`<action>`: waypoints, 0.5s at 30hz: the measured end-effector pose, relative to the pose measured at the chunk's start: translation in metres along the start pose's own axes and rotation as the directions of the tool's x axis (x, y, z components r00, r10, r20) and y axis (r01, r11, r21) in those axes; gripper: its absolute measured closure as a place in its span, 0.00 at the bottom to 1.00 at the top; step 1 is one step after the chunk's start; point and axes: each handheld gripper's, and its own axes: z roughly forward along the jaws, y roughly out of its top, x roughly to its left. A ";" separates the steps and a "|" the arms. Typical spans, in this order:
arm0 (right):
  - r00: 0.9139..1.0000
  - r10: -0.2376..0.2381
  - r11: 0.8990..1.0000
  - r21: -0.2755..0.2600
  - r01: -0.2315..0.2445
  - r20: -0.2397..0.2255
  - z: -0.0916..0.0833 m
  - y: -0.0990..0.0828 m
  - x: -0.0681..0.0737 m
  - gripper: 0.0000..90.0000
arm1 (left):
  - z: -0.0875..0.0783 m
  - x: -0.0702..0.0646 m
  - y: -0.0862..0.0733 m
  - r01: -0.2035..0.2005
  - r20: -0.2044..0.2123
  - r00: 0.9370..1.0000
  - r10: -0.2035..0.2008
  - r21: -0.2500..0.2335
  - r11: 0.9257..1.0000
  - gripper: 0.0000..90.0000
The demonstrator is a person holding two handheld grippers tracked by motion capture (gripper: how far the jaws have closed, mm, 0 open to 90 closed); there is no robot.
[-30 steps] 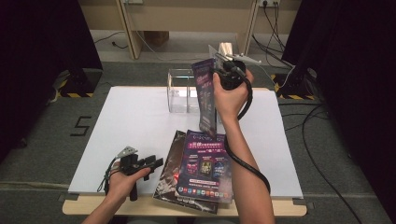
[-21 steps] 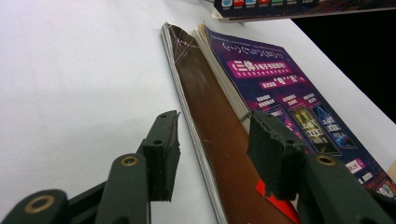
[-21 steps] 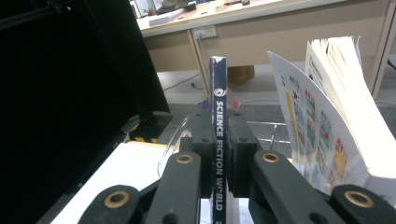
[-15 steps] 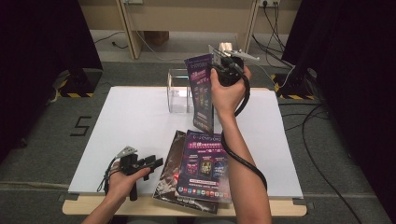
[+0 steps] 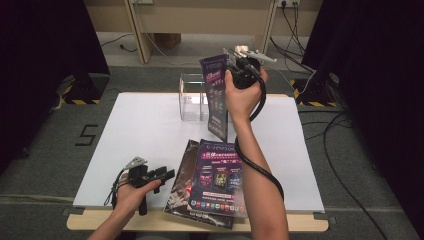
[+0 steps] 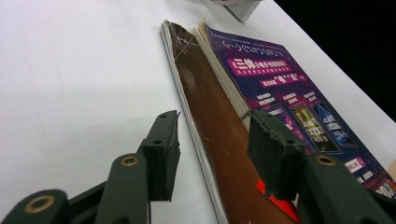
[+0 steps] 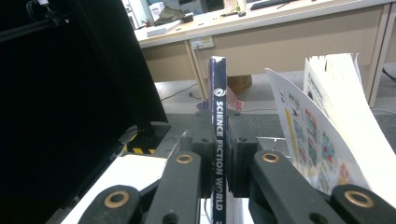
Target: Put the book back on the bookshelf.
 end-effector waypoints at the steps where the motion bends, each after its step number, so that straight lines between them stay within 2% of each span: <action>1: 1.000 0.002 1.000 -0.001 -0.002 0.002 0.000 0.000 0.000 0.94 | 0.000 0.000 0.000 0.001 0.000 1.000 -0.001 0.000 1.000 0.58; 15: 1.000 0.008 1.000 -0.006 -0.008 -0.006 0.013 0.000 0.005 0.94 | -0.001 0.000 0.000 0.001 0.001 1.000 -0.001 -0.001 1.000 0.58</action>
